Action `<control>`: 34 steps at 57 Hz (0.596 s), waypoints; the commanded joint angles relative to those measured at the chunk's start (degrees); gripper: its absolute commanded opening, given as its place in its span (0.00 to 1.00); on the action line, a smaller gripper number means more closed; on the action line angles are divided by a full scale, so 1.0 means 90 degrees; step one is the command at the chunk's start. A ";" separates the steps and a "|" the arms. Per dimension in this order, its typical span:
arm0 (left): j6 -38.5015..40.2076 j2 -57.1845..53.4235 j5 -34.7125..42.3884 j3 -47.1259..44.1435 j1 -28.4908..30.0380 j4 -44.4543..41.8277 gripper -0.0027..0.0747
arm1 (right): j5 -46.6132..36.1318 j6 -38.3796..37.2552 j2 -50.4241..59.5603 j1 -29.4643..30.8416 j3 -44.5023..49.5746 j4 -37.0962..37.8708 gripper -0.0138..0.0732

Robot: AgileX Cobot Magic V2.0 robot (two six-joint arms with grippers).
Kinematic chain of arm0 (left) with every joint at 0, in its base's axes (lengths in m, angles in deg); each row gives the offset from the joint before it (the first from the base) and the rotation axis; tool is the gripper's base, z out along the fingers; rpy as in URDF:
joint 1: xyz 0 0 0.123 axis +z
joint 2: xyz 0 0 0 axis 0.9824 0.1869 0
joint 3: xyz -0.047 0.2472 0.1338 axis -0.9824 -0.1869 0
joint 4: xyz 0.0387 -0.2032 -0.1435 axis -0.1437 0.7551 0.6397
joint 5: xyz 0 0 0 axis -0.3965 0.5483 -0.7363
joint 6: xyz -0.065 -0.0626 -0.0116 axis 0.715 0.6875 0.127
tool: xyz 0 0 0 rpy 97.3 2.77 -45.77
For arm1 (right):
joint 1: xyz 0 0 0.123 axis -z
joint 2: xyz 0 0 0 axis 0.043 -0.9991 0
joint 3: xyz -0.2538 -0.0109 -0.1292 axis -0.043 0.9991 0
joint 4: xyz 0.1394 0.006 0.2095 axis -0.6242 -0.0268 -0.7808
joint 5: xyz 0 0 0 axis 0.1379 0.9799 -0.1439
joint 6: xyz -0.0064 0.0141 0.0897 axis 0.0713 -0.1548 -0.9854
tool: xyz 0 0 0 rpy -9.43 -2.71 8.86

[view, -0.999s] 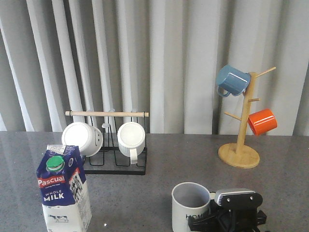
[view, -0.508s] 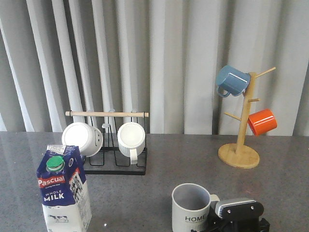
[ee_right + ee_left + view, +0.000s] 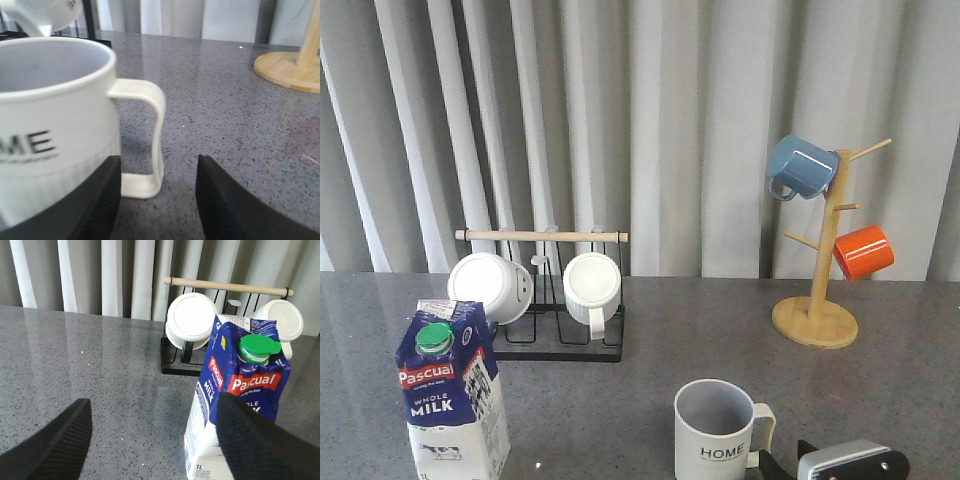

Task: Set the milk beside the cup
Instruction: 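Open the right gripper and withdraw it from the mug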

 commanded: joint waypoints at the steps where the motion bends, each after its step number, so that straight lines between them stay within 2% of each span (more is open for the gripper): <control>1: 0.0010 -0.0029 0.0487 0.0217 -0.0031 0.0016 0.67 | -0.0518 0.0019 0.0731 0.0009 0.0319 0.0190 0.57; 10: 0.0010 -0.0029 0.0487 0.0217 -0.0031 0.0016 0.67 | 0.0000 0.0533 0.1686 0.0175 0.0672 0.0179 0.57; 17: 0.0010 -0.0029 0.0487 0.0217 -0.0031 0.0016 0.67 | 0.0933 0.0050 0.2557 0.0714 0.0534 0.0765 0.57; 25: 0.0010 -0.0029 0.0487 0.0217 -0.0031 0.0016 0.67 | 0.2647 0.0079 0.3726 0.1392 0.0055 0.1623 0.57; 34: 0.0010 -0.0029 0.0487 0.0217 -0.0031 0.0016 0.67 | 0.4686 0.0171 0.4977 0.2051 -0.0623 0.1873 0.55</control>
